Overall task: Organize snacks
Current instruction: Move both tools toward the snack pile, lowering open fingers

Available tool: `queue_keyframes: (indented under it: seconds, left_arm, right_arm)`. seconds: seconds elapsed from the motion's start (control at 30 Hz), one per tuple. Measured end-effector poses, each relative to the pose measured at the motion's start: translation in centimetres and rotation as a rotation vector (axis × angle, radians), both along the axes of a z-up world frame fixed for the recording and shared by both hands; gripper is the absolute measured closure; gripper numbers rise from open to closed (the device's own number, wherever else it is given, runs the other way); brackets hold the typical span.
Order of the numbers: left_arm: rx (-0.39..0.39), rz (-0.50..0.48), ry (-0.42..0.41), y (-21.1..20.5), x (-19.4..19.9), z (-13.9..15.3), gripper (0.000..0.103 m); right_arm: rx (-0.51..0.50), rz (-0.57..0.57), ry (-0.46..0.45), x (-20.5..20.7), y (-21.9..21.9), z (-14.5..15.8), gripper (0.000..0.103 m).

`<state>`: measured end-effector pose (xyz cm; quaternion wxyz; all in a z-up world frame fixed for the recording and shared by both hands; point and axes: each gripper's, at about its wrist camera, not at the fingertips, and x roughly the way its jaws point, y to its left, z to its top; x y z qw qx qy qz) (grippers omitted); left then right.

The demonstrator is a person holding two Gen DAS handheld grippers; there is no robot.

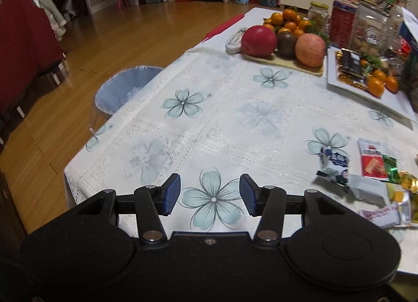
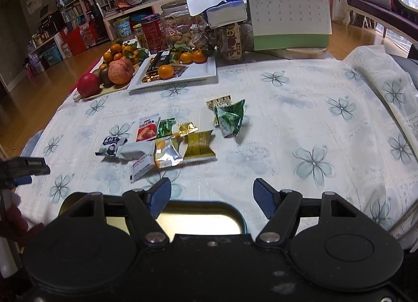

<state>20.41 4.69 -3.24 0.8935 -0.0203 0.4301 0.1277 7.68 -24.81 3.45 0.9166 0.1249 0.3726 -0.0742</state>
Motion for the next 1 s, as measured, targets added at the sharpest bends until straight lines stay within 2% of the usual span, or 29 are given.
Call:
queue_keyframes:
  seconds: [0.23,0.3,0.33,0.43,0.47,0.63,0.73,0.8,0.83,0.93,1.0]
  left_arm:
    - [-0.032,-0.019,0.076,0.2,0.3,-2.4,0.046]
    - [-0.016,-0.025,0.093,-0.2,0.1,-2.7,0.046]
    - [0.015,-0.013,0.08,-0.3,-0.1,-2.6,0.046]
    - [0.1,0.055,-0.037,-0.1,-0.7,-1.4,0.046]
    - [0.094,0.06,-0.05,0.3,-0.3,-1.2,0.046]
    - [-0.005,0.039,0.028,1.3,1.4,-2.5,0.046]
    - [-0.017,0.025,0.027,0.9,1.2,-2.9,0.046]
    - [-0.001,-0.003,0.024,0.4,1.2,-2.9,0.046]
    - [0.01,-0.008,0.016,0.2,1.2,-2.9,0.046]
    - [0.038,-0.009,-0.003,-0.1,1.3,-3.0,0.046]
    - [0.031,-0.016,0.002,-0.1,1.5,-3.2,0.046]
  right_arm:
    - [0.022,0.013,0.044,3.8,-0.8,-0.8,0.03]
    - [0.025,0.01,0.059,4.7,-1.0,-1.1,0.031]
    - [0.024,0.01,0.066,4.9,-1.1,-1.3,0.031]
    - [0.022,0.015,0.085,5.7,-1.4,-1.9,0.031]
    - [0.024,0.016,0.085,5.7,-1.5,-2.1,0.031]
    - [0.039,-0.01,0.121,6.5,-1.9,-3.9,0.031]
    - [-0.044,-0.082,0.042,6.3,-2.1,-4.5,0.03]
    - [-0.113,-0.104,0.043,6.7,-2.2,-5.6,0.03]
    - [-0.116,-0.109,0.059,6.9,-2.5,-6.2,0.03]
    - [-0.032,-0.139,0.082,7.0,-3.8,-7.8,0.03]
    - [0.02,-0.156,0.093,7.0,-4.3,-8.5,0.03]
